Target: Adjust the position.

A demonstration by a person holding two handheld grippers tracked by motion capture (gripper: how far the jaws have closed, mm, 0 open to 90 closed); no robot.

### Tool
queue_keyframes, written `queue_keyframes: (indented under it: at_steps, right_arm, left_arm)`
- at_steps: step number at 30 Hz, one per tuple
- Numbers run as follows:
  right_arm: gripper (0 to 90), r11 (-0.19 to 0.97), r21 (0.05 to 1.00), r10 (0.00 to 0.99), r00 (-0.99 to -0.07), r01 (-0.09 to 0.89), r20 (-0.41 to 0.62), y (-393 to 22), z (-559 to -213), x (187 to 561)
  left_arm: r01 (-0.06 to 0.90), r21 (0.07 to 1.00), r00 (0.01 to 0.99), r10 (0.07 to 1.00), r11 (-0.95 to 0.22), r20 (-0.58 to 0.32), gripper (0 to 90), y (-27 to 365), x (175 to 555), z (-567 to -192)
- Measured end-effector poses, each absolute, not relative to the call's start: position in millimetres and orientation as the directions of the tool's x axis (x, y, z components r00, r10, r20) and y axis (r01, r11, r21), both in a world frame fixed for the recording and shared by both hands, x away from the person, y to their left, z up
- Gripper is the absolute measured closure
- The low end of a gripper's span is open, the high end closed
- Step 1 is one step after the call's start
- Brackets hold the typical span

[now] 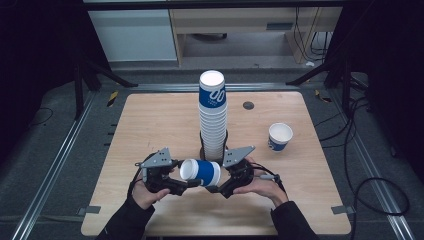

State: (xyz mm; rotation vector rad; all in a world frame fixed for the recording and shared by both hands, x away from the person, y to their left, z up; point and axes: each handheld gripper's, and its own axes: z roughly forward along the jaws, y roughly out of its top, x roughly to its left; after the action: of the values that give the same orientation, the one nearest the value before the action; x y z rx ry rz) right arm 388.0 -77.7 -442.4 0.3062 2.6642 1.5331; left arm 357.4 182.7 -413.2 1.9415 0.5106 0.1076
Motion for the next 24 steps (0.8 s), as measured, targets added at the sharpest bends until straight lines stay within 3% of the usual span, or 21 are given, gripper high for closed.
queue_keyframes:
  at_steps: [21,24]
  right_arm:
    - [14.8,0.484,0.867,0.144,-0.988,0.123,0.060,-70.3,-445.0,385.0]
    - [15.1,0.498,0.858,0.145,-0.988,0.123,0.057,-71.8,-444.5,385.4]
  left_arm:
    - [0.308,0.888,0.914,0.365,-0.341,-0.177,25.5,175.3,355.4,-415.7]
    - [0.317,0.884,0.910,0.373,-0.344,-0.181,20.7,177.5,356.9,-414.6]
